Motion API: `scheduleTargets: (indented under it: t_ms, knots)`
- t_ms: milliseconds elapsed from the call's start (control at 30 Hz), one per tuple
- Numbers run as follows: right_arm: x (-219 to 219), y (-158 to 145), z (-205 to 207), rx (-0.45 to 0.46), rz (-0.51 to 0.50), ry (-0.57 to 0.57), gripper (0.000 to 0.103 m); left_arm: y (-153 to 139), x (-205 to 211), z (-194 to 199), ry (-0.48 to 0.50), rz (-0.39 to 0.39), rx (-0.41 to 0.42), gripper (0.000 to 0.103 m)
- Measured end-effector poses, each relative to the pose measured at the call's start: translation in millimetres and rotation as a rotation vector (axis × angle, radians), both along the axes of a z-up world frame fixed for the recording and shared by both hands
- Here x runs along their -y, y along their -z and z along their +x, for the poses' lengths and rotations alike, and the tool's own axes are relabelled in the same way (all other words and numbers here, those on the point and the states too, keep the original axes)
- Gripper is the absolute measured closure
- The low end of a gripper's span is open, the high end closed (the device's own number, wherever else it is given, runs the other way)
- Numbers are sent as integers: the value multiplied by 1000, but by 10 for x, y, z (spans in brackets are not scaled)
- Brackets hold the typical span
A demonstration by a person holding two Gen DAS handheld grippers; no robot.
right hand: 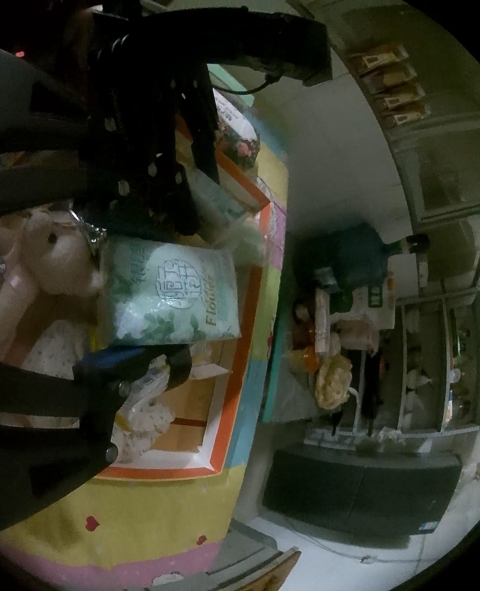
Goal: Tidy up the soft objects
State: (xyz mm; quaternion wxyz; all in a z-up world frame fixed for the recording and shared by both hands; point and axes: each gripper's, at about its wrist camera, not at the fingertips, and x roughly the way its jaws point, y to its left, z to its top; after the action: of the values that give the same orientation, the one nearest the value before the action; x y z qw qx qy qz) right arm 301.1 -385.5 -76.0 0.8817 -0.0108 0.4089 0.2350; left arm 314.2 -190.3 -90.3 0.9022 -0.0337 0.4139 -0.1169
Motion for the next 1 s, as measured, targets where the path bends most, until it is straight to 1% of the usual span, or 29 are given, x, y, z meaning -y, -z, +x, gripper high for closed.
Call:
scheduleTargets:
  t_ms: [67, 167, 300, 367, 400, 733, 867, 1000]
  knots:
    - [5, -24, -17, 5, 8, 3, 44, -14, 1, -17, 0, -3, 6, 28]
    - [23, -71, -48, 15, 17, 10, 43, -55, -13, -50, -4, -3, 17, 22]
    - [57, -157, -126, 38, 25, 26, 43, -119, -30, -101, -2, -14, 30, 21]
    - [65, -218, -173, 53, 30, 36, 34, -154, -35, -134, 2, -19, 38, 20]
    - [73, -246, -203, 61, 33, 39, 33, -176, -27, -159, 5, -22, 44, 20]
    - [161, -481, -528, 114, 69, 93, 31, -404, -8, -428, 33, -36, 95, 18]
    - [203, -572, -676, 136, 85, 131, 31, -495, -11, -559, 35, -36, 117, 18]
    - [210, -652, -826, 162, 79, 169, 31, -577, -58, -706, 24, -28, 142, 18]
